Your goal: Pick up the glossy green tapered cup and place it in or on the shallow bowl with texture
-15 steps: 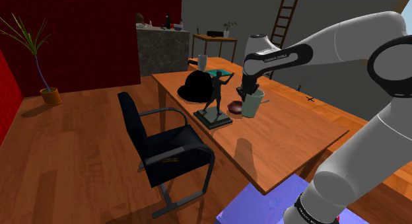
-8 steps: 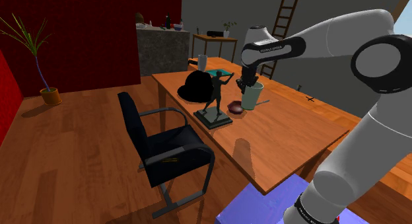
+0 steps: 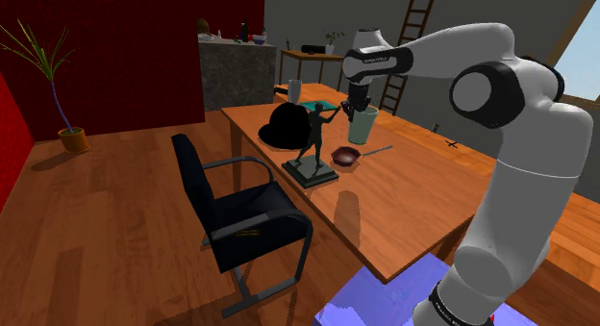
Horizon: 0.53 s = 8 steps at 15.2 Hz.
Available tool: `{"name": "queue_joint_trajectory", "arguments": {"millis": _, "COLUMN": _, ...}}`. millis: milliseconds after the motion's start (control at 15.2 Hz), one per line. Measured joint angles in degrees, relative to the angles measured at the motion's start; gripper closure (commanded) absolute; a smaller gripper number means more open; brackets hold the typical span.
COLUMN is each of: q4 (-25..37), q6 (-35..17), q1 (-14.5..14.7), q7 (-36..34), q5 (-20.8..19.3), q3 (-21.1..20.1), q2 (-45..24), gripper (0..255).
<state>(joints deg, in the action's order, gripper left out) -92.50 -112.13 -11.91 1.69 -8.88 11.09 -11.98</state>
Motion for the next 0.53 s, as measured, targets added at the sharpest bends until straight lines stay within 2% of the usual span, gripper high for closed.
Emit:
{"name": "queue_joint_trajectory", "arguments": {"millis": 132, "q4": 7.3, "q6": 2.0, "q1": -1.2, "q7": 1.8, "q5": 1.4, "q3": 0.3, "q2": -5.2, "gripper": 255}}
{"name": "queue_joint_trajectory", "arguments": {"millis": 330, "q4": 22.0, "q6": 7.2, "q1": -3.4, "q7": 4.5, "q5": 3.6, "q3": 0.4, "q2": -14.4, "gripper": 255}}
{"name": "queue_joint_trajectory", "arguments": {"millis": 396, "q4": 25.2, "q6": 8.4, "q1": -4.0, "q7": 5.1, "q5": 4.0, "q3": 0.4, "q2": -16.2, "gripper": 255}}
{"name": "queue_joint_trajectory", "arguments": {"millis": 528, "q4": 26.6, "q6": 8.5, "q1": -4.3, "q7": 5.3, "q5": 4.3, "q3": 0.4, "q2": -17.7, "gripper": 255}}
